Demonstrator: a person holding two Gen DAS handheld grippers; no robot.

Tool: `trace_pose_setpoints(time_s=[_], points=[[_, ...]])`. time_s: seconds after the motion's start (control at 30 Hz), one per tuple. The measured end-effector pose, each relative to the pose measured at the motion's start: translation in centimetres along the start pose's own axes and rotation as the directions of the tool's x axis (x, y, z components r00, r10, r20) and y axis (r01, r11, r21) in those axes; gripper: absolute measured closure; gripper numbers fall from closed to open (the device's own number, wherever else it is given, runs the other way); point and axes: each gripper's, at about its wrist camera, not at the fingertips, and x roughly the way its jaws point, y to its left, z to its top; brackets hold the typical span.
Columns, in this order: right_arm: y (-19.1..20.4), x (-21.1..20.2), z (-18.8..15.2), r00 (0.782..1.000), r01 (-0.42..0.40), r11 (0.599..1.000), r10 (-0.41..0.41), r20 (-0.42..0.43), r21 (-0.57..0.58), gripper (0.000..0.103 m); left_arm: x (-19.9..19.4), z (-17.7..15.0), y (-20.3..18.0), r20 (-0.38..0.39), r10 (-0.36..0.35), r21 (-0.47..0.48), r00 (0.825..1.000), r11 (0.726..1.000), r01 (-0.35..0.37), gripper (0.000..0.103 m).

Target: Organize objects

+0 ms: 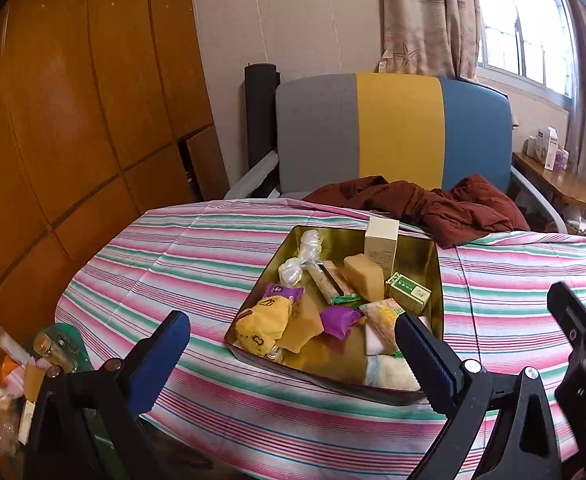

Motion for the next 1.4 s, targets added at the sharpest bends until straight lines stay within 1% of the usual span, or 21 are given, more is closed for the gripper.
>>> trace_pose_setpoints(time_s=[0.37,0.77,1.13,1.33,1.4], points=[[-0.36,0.09,-0.05,1.0,0.003,1.0,-0.003,-0.003,0.008,0.033,0.14,0.24,0.23,-0.003,0.006,-0.014,1.0,1.0,-0.006,0.0],[-0.59,0.31,-0.23,1.0,0.003,1.0,-0.002,-0.019,0.012,0.033,0.08,0.11,0.05,-0.006,0.006,-0.006,1.0,1.0,-0.006,0.0],[-0.74,0.45,-0.25,1.0,0.004,1.0,-0.004,-0.024,0.012,0.033,0.03,0.03,-0.09,-0.004,0.022,-0.003,1.0,1.0,-0.022,0.0],[-0.87,0.21,-0.19,1.0,0.0,1.0,0.0,-0.011,0.016,0.033,-0.04,0.1,-0.09,0.01,0.013,0.002,1.0,1.0,-0.013,0.0],[-0.82,0.16,-0.18,1.0,0.0,1.0,0.0,-0.01,0.014,0.033,-0.07,0.24,-0.15,0.011,-0.013,0.01,1.0,1.0,0.013,0.0]])
